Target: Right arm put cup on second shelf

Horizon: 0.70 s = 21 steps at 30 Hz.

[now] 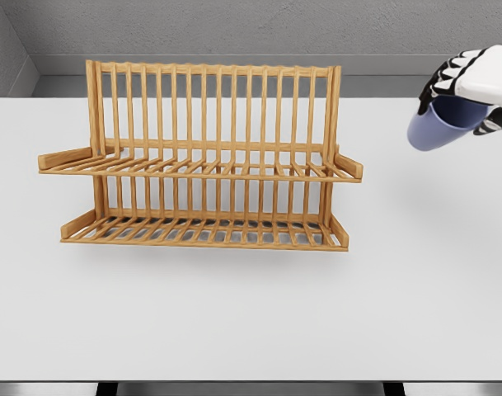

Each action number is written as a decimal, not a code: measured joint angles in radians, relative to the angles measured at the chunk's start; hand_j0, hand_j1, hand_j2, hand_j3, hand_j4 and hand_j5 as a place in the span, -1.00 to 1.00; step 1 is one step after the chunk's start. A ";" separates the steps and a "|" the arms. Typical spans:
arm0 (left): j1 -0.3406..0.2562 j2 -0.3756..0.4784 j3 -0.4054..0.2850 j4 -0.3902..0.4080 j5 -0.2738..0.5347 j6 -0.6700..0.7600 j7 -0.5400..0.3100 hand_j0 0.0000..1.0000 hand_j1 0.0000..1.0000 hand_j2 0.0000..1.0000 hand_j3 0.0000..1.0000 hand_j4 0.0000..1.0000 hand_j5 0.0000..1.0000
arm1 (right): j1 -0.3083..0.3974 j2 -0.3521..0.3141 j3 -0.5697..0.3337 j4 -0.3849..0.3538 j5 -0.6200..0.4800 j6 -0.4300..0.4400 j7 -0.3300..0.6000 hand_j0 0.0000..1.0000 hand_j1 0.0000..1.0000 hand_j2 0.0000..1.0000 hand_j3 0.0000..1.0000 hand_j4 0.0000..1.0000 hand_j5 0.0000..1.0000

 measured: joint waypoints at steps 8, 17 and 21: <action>0.000 0.000 0.000 0.000 0.000 0.000 0.000 1.00 1.00 1.00 1.00 1.00 1.00 | -0.031 0.038 0.000 -0.006 -0.002 -0.090 0.000 0.21 0.21 0.21 0.21 0.21 0.21; 0.000 0.000 0.000 0.000 0.000 0.000 0.000 1.00 1.00 1.00 1.00 1.00 1.00 | -0.061 0.086 0.010 -0.007 -0.003 -0.128 0.000 0.22 0.22 0.22 0.22 0.22 0.22; 0.000 0.000 0.000 0.000 0.000 0.000 0.000 1.00 1.00 1.00 1.00 1.00 1.00 | -0.077 0.109 0.013 -0.007 -0.004 -0.141 0.000 0.23 0.23 0.23 0.23 0.23 0.23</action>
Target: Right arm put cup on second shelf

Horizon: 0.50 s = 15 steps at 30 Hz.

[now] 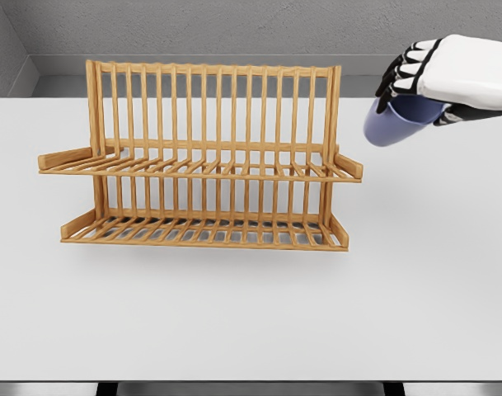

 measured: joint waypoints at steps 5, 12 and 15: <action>0.000 0.000 0.000 0.000 0.000 0.000 0.000 1.00 1.00 1.00 1.00 1.00 1.00 | -0.044 0.040 0.028 0.000 -0.001 -0.009 0.000 0.23 0.23 0.23 0.23 0.23 0.23; 0.000 0.000 0.000 0.000 0.000 0.000 0.000 1.00 1.00 1.00 1.00 1.00 1.00 | -0.074 0.078 0.063 0.000 -0.001 -0.014 0.000 0.23 0.23 0.23 0.23 0.23 0.23; 0.000 0.000 0.000 0.000 0.000 0.000 0.000 1.00 1.00 1.00 1.00 1.00 1.00 | -0.089 0.091 0.074 0.000 -0.002 -0.019 0.000 0.23 0.23 0.23 0.23 0.23 0.23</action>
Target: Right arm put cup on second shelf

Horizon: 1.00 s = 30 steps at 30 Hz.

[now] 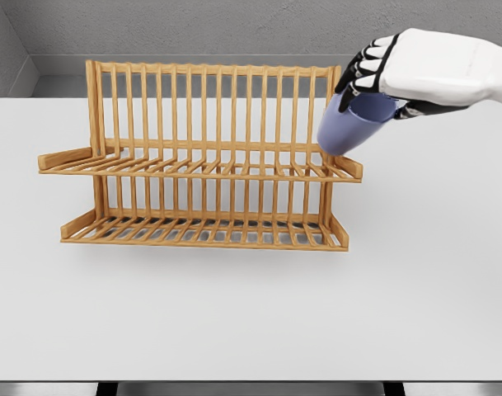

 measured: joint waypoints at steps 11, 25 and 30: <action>0.000 0.000 0.000 0.000 0.000 0.000 0.000 1.00 1.00 1.00 1.00 1.00 1.00 | -0.006 0.014 0.050 0.000 -0.002 -0.007 0.000 1.00 1.00 1.00 1.00 1.00 1.00; 0.000 0.000 0.000 0.000 0.000 0.000 0.000 1.00 1.00 1.00 1.00 1.00 1.00 | 0.363 -0.019 -0.311 0.003 0.003 -0.028 0.000 1.00 1.00 1.00 1.00 1.00 1.00; 0.000 0.000 0.000 0.000 0.000 0.000 0.000 1.00 1.00 1.00 1.00 1.00 1.00 | 0.433 0.142 -0.520 0.002 -0.001 -0.025 0.000 1.00 1.00 1.00 1.00 1.00 1.00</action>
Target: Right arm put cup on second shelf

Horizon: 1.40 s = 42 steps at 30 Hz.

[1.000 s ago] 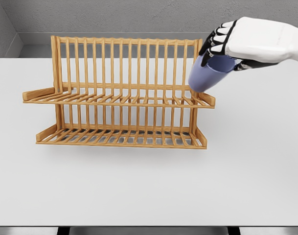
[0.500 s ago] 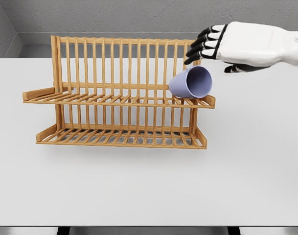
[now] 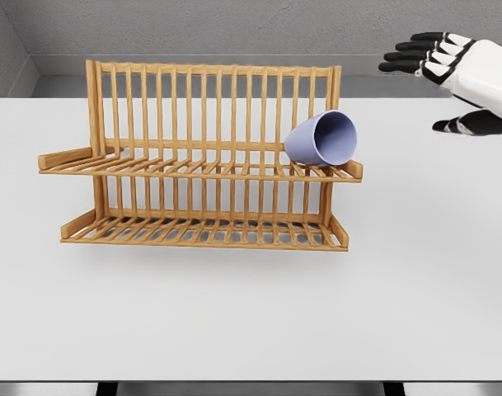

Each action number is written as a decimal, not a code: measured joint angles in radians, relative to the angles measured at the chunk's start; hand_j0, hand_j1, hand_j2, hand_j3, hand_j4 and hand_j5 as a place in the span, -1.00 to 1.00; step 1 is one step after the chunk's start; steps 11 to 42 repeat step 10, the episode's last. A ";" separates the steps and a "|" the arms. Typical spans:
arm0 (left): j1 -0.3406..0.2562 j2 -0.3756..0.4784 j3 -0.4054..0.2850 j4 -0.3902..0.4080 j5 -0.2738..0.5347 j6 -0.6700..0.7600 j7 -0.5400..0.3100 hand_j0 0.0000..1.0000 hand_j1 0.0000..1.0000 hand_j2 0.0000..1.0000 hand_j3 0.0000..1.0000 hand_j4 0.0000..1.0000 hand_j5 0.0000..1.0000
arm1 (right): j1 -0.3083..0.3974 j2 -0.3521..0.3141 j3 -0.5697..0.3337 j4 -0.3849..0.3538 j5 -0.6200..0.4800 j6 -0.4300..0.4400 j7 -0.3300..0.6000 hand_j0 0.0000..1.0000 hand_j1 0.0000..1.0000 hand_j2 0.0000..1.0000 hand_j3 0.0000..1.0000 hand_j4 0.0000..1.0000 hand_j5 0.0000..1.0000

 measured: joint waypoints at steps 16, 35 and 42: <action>0.000 0.000 -0.001 -0.001 -0.003 0.000 0.001 1.00 1.00 1.00 1.00 1.00 1.00 | 0.113 0.036 -0.057 0.000 0.003 0.000 0.000 1.00 1.00 1.00 1.00 1.00 1.00; 0.000 0.000 -0.001 -0.001 -0.003 0.000 0.001 1.00 1.00 1.00 1.00 1.00 1.00 | 0.113 0.036 -0.057 0.000 0.003 0.000 0.000 1.00 1.00 1.00 1.00 1.00 1.00; 0.000 0.000 -0.001 -0.001 -0.003 0.000 0.001 1.00 1.00 1.00 1.00 1.00 1.00 | 0.113 0.036 -0.057 0.000 0.003 0.000 0.000 1.00 1.00 1.00 1.00 1.00 1.00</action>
